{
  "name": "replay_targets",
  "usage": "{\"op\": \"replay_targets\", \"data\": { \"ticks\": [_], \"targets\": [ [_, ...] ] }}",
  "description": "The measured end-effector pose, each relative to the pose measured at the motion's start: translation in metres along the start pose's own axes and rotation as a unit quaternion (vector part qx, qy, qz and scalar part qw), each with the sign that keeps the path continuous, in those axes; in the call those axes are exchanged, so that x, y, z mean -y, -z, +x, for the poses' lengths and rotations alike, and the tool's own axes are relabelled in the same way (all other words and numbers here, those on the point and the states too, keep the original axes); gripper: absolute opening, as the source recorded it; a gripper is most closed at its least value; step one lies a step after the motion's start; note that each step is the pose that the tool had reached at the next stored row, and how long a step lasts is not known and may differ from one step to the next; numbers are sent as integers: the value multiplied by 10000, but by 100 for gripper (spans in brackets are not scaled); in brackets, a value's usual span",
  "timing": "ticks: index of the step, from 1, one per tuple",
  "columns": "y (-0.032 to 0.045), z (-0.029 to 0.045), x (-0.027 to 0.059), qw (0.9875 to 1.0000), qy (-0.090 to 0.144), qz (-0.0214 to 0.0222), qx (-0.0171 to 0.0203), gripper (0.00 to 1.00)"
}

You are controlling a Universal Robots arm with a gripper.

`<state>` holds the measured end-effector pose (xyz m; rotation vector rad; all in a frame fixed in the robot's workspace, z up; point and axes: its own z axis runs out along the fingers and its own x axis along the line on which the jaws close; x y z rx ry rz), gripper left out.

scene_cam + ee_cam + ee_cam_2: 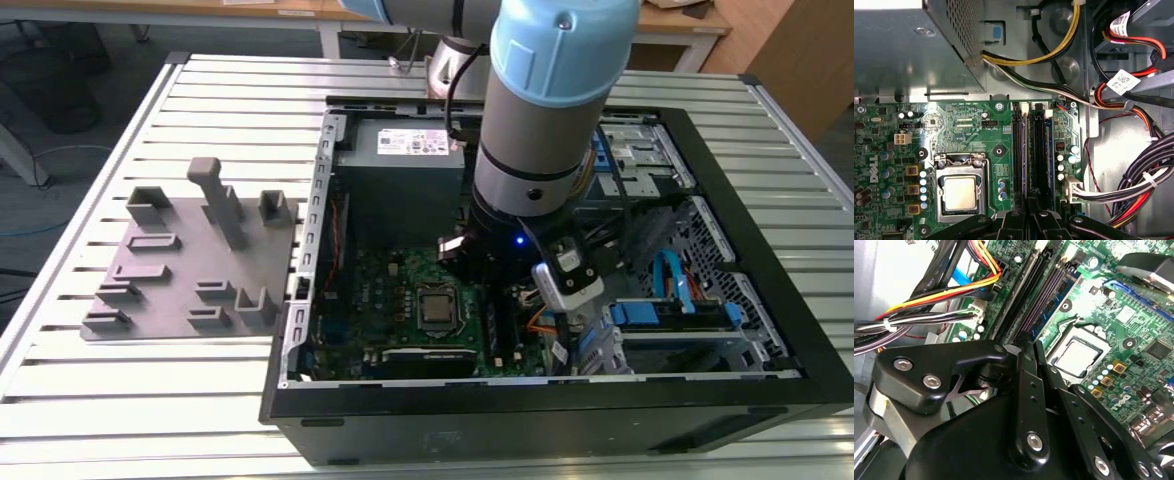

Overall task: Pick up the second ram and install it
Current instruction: 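Insert the second ram into the second slot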

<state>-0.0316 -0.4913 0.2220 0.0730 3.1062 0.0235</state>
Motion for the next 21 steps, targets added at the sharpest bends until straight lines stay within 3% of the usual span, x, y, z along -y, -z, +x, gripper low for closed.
{"op": "replay_targets", "data": {
  "ticks": [21],
  "targets": [
    [-44,-21,-14,10000,0,20,-9,14]
  ]
}}
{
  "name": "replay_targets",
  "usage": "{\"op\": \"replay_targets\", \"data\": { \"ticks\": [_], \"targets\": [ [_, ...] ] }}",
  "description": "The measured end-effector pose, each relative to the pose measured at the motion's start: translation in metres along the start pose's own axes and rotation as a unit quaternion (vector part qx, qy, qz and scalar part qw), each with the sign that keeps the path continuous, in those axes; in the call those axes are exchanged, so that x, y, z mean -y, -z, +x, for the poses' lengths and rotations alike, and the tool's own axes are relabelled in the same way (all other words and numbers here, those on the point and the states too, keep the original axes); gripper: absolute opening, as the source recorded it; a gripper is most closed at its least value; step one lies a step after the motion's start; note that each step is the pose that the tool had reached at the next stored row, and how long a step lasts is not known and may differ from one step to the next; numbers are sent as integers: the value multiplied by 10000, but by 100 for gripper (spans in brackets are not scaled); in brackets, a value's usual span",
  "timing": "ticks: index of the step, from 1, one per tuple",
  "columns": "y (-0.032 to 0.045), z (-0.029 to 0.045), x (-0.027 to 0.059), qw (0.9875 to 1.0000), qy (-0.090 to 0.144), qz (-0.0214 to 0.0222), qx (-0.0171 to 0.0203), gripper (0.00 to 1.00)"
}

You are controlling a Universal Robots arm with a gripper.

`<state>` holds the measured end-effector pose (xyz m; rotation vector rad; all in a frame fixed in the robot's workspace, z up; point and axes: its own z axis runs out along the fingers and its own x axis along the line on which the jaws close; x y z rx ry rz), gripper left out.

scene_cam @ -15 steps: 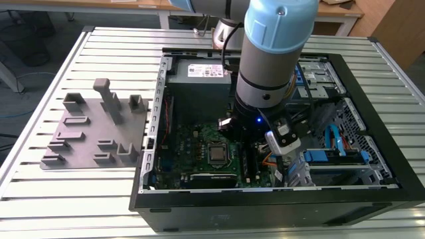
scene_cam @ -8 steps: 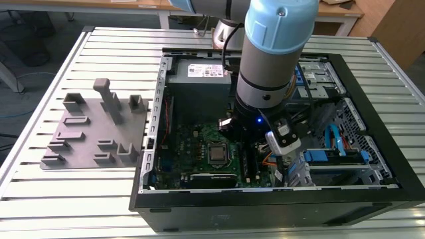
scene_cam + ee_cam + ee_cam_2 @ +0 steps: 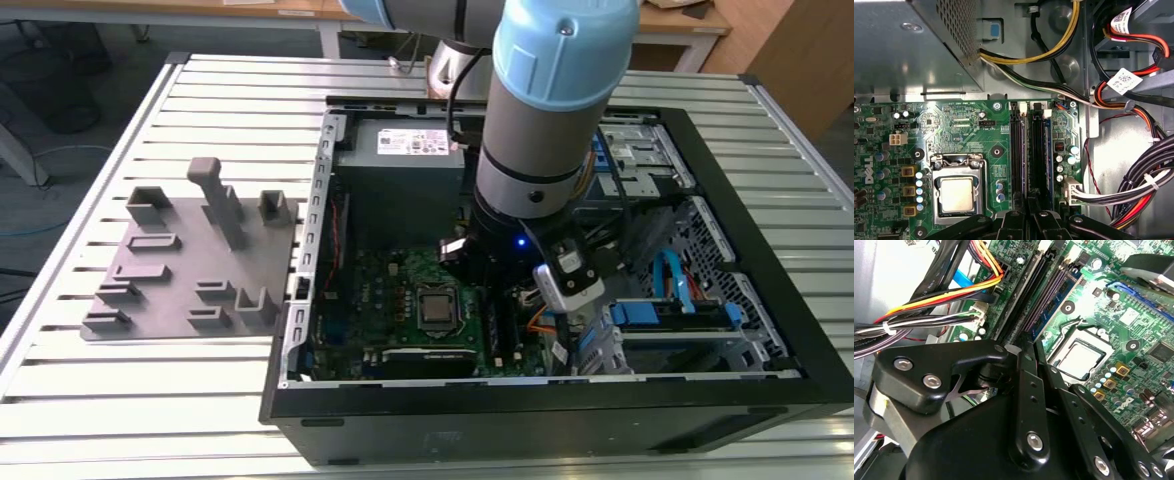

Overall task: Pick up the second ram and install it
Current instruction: 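Insert the second ram into the second slot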

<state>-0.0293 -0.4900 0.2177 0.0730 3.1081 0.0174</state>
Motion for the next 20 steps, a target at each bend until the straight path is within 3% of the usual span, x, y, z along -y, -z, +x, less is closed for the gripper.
{"op": "replay_targets", "data": {
  "ticks": [20],
  "targets": [
    [-10,-6,-29,10000,34,3,-3,14]
  ]
}}
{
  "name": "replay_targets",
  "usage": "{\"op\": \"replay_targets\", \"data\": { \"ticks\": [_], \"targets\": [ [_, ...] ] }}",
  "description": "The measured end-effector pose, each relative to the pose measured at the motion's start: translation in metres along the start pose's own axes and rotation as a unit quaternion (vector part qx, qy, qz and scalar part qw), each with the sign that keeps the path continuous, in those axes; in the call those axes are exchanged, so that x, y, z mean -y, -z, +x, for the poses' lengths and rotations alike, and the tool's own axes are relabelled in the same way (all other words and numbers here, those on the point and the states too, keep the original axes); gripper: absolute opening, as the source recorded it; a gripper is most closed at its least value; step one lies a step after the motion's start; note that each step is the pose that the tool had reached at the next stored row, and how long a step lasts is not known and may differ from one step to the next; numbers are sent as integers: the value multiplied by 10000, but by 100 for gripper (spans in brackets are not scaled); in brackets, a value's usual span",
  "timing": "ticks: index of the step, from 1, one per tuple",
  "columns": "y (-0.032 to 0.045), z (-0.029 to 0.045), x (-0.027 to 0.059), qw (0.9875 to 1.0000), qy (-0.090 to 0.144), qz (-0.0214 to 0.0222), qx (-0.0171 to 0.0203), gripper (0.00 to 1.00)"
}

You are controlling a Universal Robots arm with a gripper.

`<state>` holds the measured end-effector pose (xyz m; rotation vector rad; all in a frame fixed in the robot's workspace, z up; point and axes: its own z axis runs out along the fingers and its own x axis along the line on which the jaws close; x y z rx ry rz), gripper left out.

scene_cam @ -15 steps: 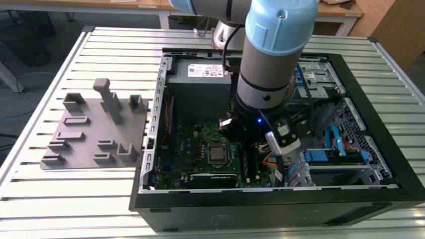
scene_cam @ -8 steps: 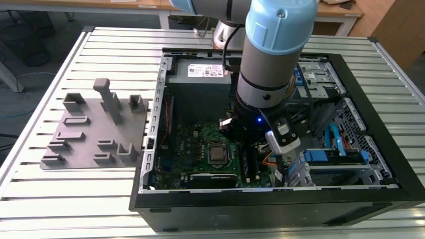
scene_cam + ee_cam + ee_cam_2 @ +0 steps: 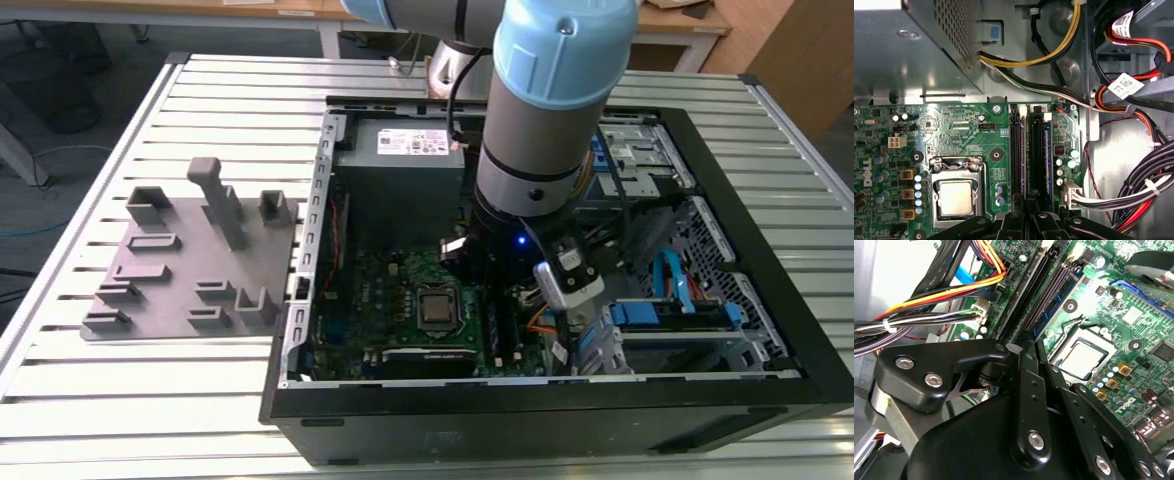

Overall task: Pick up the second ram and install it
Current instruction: 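Insert the second ram into the second slot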

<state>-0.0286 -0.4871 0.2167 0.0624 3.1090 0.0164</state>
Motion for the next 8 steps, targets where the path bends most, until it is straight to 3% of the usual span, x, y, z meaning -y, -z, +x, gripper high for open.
{"op": "replay_targets", "data": {
  "ticks": [8],
  "targets": [
    [0,-10,-1,9998,186,-4,-3,14]
  ]
}}
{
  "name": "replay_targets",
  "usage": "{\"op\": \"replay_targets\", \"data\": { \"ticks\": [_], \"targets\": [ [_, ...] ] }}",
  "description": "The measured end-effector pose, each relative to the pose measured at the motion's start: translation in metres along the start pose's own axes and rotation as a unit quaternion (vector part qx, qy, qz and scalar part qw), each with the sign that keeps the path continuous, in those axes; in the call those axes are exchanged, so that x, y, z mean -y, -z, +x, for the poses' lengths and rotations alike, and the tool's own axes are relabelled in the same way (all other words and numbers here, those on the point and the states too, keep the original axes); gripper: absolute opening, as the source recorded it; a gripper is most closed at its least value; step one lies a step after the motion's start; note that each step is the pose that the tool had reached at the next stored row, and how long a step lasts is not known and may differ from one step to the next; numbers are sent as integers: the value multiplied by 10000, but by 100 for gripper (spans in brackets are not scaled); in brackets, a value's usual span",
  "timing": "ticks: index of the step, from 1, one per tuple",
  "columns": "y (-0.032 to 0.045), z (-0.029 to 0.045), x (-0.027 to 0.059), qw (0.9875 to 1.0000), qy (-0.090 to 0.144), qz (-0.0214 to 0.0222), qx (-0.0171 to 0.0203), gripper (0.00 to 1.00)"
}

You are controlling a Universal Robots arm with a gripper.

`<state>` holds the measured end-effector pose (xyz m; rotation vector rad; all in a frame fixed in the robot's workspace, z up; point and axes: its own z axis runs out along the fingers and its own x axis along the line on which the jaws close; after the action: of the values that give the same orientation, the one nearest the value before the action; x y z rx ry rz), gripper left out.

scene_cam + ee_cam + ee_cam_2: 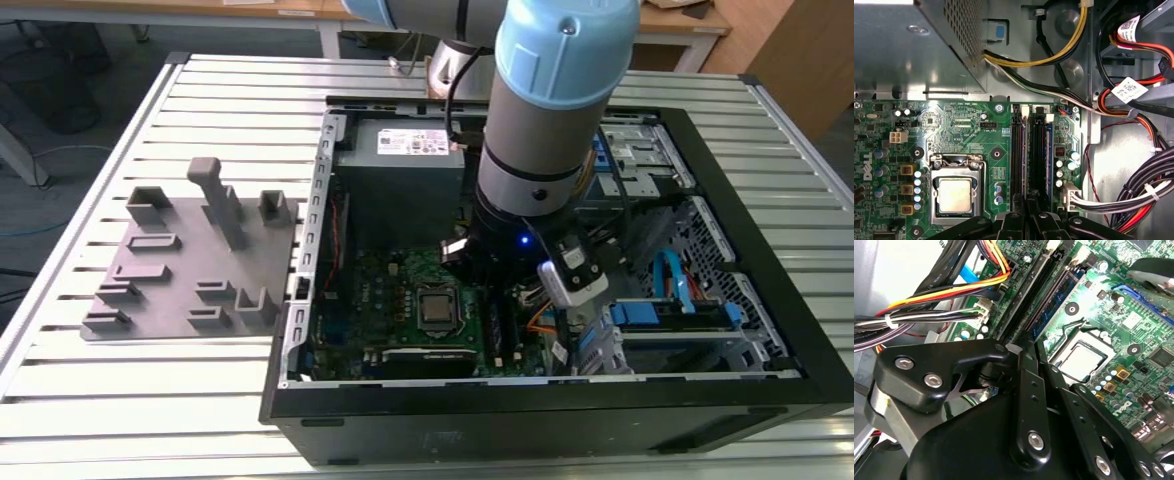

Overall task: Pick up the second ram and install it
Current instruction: 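Insert the second ram into the second slot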

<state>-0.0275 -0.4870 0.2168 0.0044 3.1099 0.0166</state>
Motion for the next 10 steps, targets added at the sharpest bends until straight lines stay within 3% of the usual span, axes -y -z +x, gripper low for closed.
{"op": "replay_targets", "data": {
  "ticks": [10],
  "targets": [
    [-60,2,-1,10000,0,-12,-1,14]
  ]
}}
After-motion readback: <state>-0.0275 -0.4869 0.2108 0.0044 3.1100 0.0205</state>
